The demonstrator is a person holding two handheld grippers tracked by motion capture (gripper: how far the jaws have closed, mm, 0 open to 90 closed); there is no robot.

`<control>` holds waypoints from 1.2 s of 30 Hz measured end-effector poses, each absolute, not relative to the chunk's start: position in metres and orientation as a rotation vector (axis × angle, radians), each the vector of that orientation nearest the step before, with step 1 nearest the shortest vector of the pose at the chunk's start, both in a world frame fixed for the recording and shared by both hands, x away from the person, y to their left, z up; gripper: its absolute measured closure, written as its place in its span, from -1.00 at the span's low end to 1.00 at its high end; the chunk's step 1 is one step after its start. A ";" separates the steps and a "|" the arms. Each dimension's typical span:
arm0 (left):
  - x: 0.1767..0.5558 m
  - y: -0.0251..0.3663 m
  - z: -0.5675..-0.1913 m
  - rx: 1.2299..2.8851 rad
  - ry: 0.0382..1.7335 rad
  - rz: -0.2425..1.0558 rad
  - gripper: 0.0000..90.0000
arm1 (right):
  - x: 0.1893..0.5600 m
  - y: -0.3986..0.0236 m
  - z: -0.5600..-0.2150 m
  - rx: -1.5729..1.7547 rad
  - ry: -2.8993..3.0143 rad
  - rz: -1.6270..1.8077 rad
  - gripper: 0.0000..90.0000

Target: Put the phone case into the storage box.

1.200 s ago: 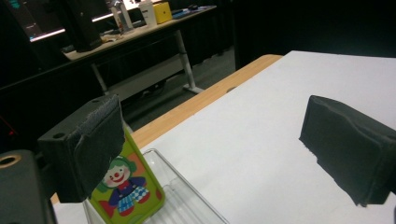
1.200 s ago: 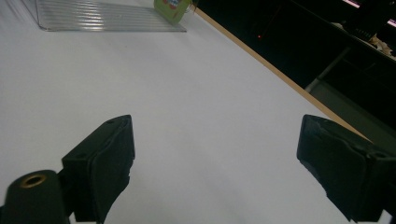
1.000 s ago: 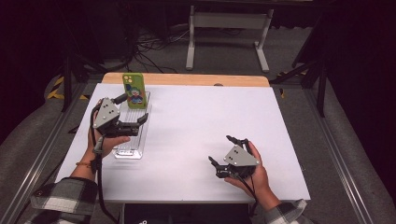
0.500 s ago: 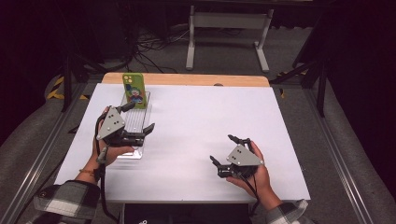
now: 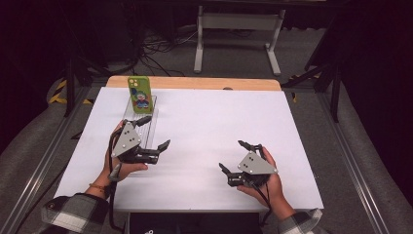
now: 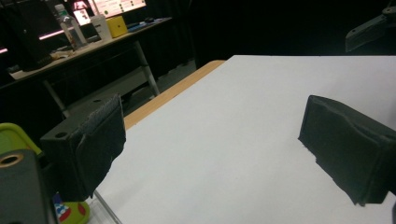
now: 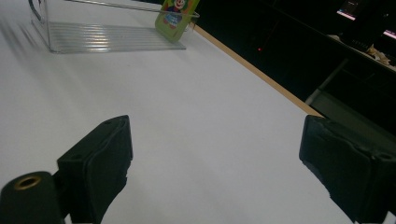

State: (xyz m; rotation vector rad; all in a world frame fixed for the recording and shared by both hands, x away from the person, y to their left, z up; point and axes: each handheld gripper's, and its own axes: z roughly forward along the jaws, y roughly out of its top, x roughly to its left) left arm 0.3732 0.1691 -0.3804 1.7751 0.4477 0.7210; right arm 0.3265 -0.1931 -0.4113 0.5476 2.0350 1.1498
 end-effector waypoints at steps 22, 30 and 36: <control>0.351 0.160 -0.392 1.799 0.399 0.644 -0.86 | 0.324 -0.193 -0.410 0.543 2.033 1.186 -0.77; 0.344 0.158 -0.399 1.820 0.385 0.669 -0.91 | 0.322 -0.192 -0.409 0.531 2.032 1.196 -0.78; 0.341 0.163 -0.404 1.810 0.394 0.689 -0.89 | 0.321 -0.191 -0.409 0.526 2.025 1.193 -0.79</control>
